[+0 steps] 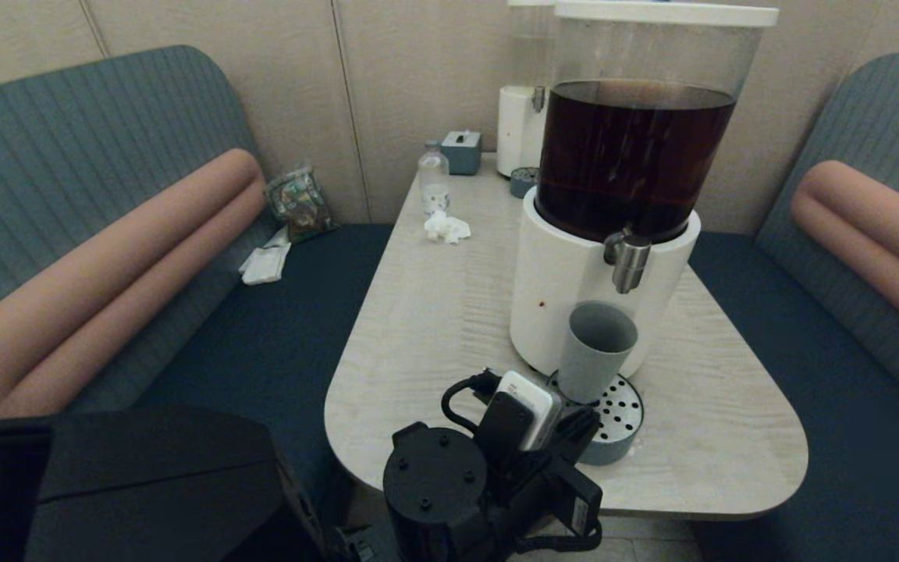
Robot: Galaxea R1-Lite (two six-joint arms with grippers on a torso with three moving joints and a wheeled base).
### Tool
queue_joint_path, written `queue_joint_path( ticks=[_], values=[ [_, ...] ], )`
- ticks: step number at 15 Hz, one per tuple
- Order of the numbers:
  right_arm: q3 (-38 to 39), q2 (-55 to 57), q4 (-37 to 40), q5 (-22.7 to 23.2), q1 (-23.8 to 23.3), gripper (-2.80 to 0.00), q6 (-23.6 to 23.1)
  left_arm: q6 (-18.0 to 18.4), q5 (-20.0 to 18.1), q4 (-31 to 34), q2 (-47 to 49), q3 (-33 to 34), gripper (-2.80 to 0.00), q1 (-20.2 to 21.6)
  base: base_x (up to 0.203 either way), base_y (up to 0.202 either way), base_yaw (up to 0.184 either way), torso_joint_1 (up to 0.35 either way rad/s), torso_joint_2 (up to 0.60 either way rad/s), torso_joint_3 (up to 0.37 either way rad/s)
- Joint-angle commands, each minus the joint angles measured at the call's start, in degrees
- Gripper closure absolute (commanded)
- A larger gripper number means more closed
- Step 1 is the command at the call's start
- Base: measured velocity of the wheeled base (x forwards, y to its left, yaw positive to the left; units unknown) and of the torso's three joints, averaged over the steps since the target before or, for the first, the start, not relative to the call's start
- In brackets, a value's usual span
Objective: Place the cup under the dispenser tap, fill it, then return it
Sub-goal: Place the cup next to the water dispenser
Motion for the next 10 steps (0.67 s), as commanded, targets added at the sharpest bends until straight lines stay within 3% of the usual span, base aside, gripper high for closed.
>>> queue_joint_path(
  ticks=[1,10],
  values=[
    [0.0,0.0,0.0,0.0,0.0,0.00,0.0,0.1,0.1,-0.5,1.9,-1.5,0.00,-0.2,0.000,0.000,0.000,0.000,0.00,0.000],
    [0.0,0.0,0.0,0.0,0.0,0.00,0.0,1.8,2.5,0.3,4.8,-8.4,0.00,-0.2,0.000,0.000,0.000,0.000,0.00,0.000]
  ],
)
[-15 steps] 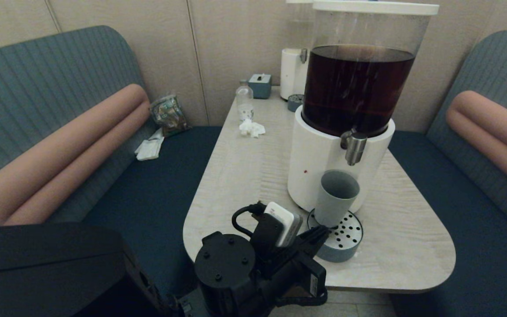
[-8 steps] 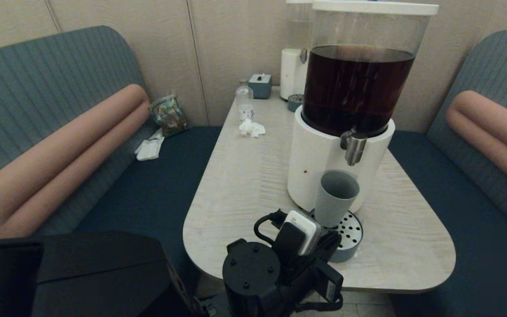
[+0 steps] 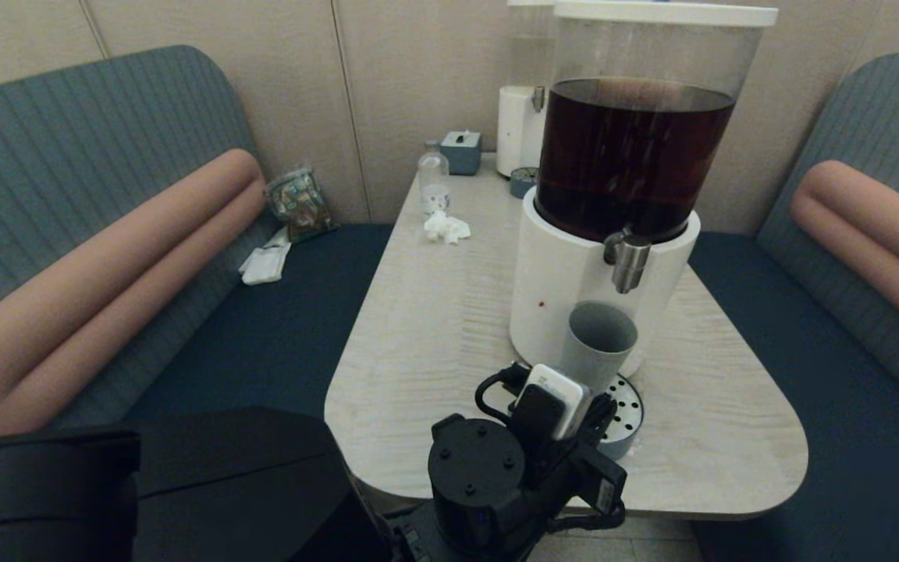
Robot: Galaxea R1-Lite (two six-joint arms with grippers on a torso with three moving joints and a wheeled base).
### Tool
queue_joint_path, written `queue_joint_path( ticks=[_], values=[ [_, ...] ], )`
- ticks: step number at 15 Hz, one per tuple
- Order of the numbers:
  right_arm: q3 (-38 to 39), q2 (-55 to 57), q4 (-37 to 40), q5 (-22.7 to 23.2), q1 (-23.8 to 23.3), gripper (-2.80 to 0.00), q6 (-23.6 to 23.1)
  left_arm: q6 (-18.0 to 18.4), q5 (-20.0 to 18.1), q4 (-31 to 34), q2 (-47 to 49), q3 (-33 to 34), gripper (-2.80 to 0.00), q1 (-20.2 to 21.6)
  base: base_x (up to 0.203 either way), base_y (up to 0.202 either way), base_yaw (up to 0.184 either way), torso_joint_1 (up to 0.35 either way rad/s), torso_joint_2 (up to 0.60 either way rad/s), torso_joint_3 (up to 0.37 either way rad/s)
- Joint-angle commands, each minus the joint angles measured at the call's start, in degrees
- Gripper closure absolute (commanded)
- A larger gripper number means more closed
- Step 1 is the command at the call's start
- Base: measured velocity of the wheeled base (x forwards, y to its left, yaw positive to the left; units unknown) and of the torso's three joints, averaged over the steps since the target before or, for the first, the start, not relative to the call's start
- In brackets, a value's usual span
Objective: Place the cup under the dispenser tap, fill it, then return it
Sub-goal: Place the cup next to the water dispenser
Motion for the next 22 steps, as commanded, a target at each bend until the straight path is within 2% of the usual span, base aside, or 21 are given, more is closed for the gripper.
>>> queue_joint_path(
  ticks=[1,5,9,12,13,20,22],
  values=[
    [0.0,0.0,0.0,0.0,0.0,0.00,0.0,-0.1,0.5,-0.5,0.1,-0.6,0.00,0.0,0.000,0.000,0.000,0.000,0.00,0.000],
    [0.0,0.0,0.0,0.0,0.0,0.00,0.0,-0.1,0.5,-0.8,0.2,-0.5,0.00,0.0,0.000,0.000,0.000,0.000,0.00,0.000],
    [0.0,0.0,0.0,0.0,0.0,0.00,0.0,0.4,2.9,-1.2,-1.1,1.0,0.00,-0.6,0.000,0.000,0.000,0.000,0.00,0.000],
    [0.0,0.0,0.0,0.0,0.0,0.00,0.0,3.0,4.8,-1.2,-0.5,1.9,0.00,-0.8,0.000,0.000,0.000,0.000,0.00,0.000],
    [0.0,0.0,0.0,0.0,0.0,0.00,0.0,3.0,4.8,-1.2,-0.6,2.4,-2.80,-1.0,0.000,0.000,0.000,0.000,0.00,0.000],
    [0.0,0.0,-0.1,0.0,0.0,0.00,0.0,3.0,4.8,-1.2,0.1,1.5,-2.80,-1.5,0.000,0.000,0.000,0.000,0.00,0.000],
    [0.0,0.0,0.0,0.0,0.0,0.00,0.0,3.0,5.4,-1.2,1.0,-1.9,-2.80,-1.4,0.000,0.000,0.000,0.000,0.00,0.000]
  ],
)
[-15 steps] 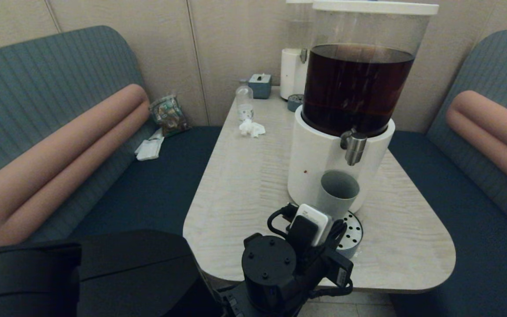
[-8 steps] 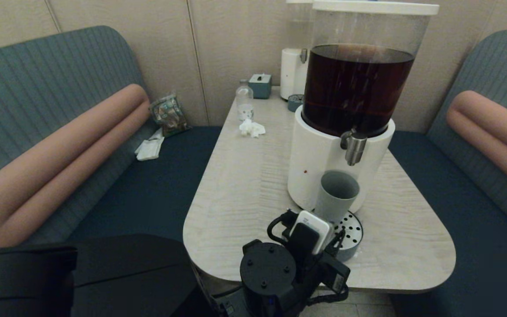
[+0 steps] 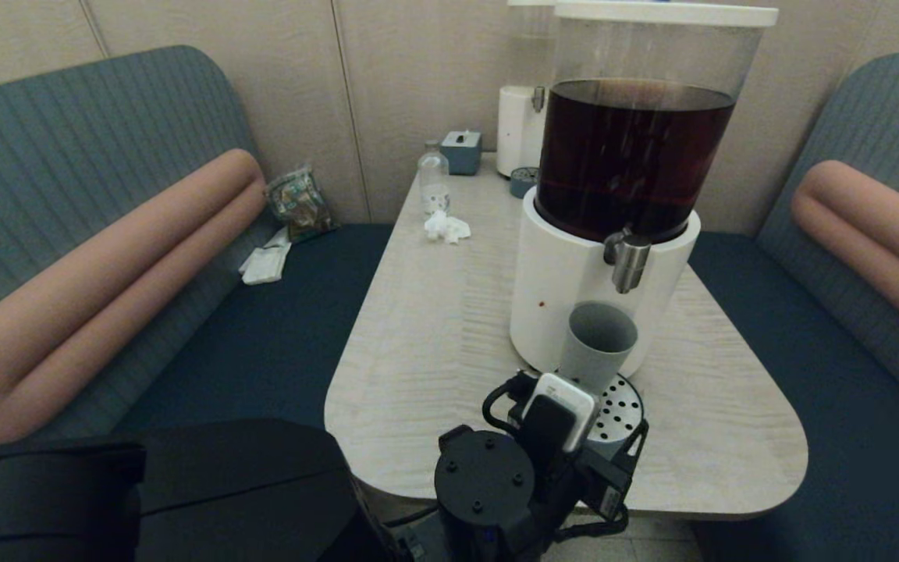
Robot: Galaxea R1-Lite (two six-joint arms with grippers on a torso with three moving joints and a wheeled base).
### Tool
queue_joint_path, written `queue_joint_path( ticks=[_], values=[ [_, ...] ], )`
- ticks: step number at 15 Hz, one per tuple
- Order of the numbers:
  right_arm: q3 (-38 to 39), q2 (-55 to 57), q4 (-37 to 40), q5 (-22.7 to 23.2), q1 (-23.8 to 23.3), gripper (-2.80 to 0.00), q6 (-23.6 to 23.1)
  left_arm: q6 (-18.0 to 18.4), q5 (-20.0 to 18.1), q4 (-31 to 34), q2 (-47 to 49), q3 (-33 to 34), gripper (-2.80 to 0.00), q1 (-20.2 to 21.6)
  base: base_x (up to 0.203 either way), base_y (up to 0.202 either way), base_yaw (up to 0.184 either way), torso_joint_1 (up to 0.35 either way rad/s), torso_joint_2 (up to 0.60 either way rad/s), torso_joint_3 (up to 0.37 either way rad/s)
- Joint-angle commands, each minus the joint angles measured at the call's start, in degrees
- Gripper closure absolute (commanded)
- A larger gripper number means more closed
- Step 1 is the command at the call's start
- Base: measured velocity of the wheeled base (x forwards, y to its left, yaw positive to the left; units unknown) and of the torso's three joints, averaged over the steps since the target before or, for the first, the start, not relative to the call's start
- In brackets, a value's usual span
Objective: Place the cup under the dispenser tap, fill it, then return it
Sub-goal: Place the cup next to the water dispenser
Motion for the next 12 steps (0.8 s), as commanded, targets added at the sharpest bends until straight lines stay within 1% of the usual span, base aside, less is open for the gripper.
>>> queue_joint_path(
  ticks=[1,5,9,12],
  values=[
    [0.0,0.0,0.0,0.0,0.0,0.00,0.0,0.0,0.9,0.2,1.0,-3.4,-2.80,0.3,0.000,0.000,0.000,0.000,0.00,0.000],
    [0.0,0.0,0.0,0.0,0.0,0.00,0.0,0.0,2.3,4.0,4.4,-10.9,-2.80,2.2,0.000,0.000,0.000,0.000,0.00,0.000],
    [0.0,0.0,0.0,0.0,0.0,0.00,0.0,-0.1,2.3,4.7,7.2,-13.7,-2.80,4.1,0.000,0.000,0.000,0.000,0.00,0.000],
    [0.0,0.0,0.0,0.0,0.0,0.00,0.0,-0.1,2.4,4.3,7.5,-13.9,-2.80,4.6,0.000,0.000,0.000,0.000,0.00,0.000]
  ],
)
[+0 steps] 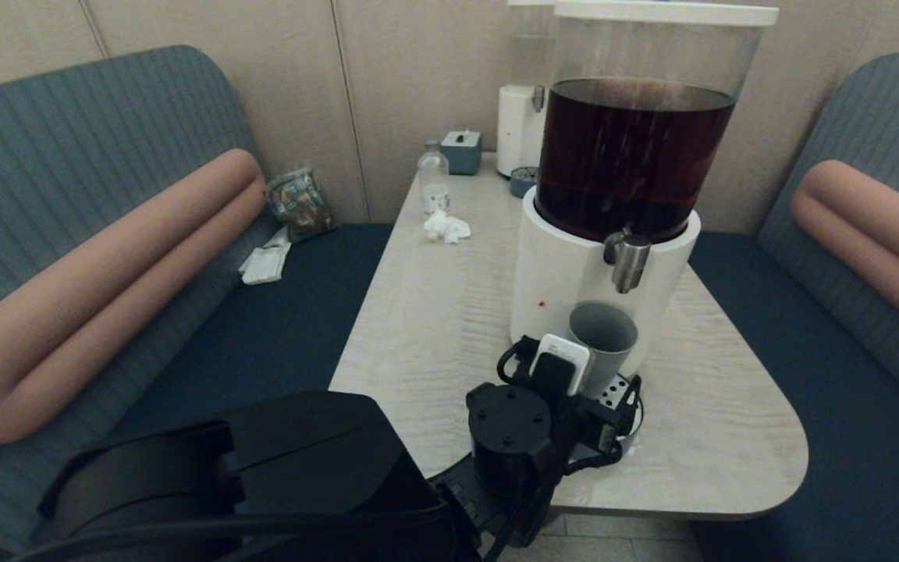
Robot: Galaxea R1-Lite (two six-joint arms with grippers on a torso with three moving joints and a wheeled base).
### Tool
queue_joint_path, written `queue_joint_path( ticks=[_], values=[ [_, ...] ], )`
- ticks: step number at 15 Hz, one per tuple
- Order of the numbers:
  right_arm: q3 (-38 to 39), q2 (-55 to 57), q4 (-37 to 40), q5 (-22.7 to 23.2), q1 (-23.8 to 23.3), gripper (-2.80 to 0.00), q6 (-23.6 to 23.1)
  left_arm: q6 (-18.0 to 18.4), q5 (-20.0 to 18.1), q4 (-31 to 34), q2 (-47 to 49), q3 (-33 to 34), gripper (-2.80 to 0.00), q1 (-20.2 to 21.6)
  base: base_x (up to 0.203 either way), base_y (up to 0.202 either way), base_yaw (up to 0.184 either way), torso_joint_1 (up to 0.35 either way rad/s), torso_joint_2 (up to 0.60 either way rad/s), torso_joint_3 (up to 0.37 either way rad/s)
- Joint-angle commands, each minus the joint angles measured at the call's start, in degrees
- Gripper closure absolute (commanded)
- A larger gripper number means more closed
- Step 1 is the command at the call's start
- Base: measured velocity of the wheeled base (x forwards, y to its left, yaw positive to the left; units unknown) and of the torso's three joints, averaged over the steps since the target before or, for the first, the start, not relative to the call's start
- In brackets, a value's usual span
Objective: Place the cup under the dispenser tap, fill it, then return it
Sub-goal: Place the cup next to the water dispenser
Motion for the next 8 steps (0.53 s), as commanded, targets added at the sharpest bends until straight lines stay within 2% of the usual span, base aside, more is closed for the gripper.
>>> queue_joint_path(
  ticks=[1,5,8],
  values=[
    [0.0,0.0,0.0,0.0,0.0,0.00,0.0,0.1,0.1,-0.5,0.7,-0.4,-2.80,0.4,0.000,0.000,0.000,0.000,0.00,0.000],
    [0.0,0.0,0.0,0.0,0.0,0.00,0.0,1.5,0.3,-0.6,1.5,-2.4,-2.80,1.1,0.000,0.000,0.000,0.000,0.00,0.000],
    [0.0,0.0,0.0,0.0,0.0,0.00,0.0,2.8,2.1,-0.6,2.6,-4.4,-2.80,1.4,0.000,0.000,0.000,0.000,0.00,0.000]
  ],
)
